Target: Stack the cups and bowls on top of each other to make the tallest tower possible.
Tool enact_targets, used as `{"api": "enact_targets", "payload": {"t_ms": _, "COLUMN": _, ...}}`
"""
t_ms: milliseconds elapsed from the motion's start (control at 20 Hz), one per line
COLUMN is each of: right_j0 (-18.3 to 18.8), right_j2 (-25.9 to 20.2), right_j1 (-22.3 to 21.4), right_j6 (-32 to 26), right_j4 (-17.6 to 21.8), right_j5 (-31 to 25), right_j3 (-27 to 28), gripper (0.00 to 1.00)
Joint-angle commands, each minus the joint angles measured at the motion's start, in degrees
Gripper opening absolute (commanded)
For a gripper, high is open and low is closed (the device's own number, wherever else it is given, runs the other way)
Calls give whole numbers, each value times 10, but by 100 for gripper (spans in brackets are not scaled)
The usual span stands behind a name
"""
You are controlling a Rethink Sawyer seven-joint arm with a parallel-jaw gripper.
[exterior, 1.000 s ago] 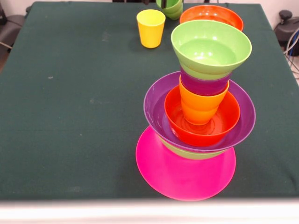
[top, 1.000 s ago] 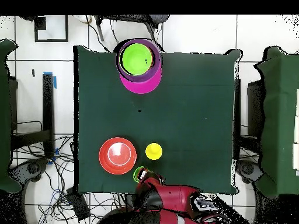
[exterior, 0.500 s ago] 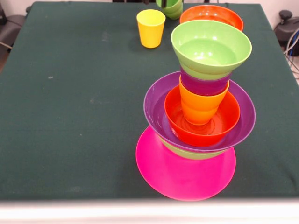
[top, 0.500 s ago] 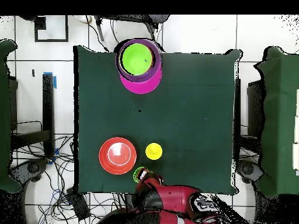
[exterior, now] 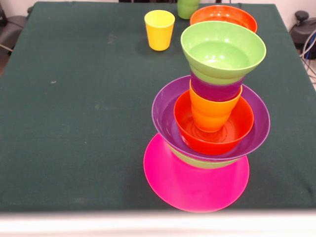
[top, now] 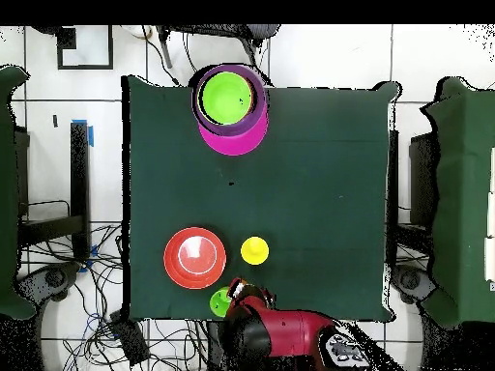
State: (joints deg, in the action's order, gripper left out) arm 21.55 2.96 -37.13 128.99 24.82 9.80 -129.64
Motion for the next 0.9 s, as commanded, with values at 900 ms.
{"api": "enact_targets", "payload": {"t_ms": 900, "right_j0": -3, "right_j2": -57, "right_j1": -63, "right_j6": 67, "right_j4": -34, "right_j5": -92, "right_j3": -47, "gripper": 100}}
